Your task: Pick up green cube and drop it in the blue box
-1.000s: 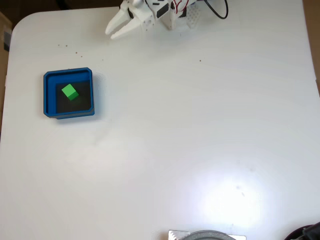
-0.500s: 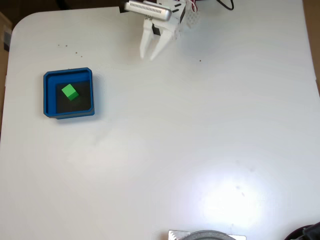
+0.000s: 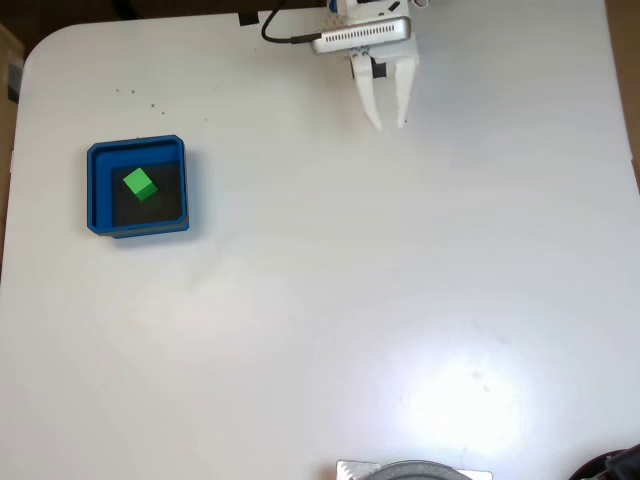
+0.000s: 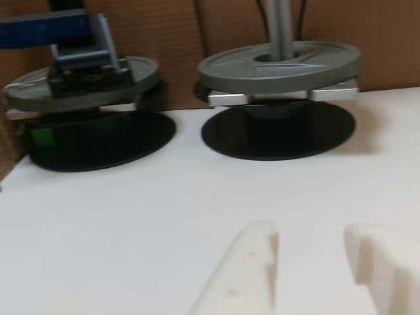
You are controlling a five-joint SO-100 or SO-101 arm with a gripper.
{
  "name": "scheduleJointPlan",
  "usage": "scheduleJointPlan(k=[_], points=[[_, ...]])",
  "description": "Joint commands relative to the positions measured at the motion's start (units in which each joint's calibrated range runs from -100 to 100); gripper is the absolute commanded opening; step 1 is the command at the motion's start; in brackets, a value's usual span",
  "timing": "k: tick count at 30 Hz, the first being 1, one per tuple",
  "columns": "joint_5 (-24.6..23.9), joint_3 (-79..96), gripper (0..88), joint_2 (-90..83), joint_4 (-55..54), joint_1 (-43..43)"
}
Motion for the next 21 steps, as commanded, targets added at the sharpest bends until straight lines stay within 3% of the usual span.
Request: scheduleJointPlan(k=[1, 12, 21], points=[[0.3, 0.4, 2.9, -0.5, -0.9, -4.0], [0.3, 0.4, 2.9, -0.7, 10.4, -4.4], [-0.1, 0.4, 3.0, -0.7, 11.1, -4.2]])
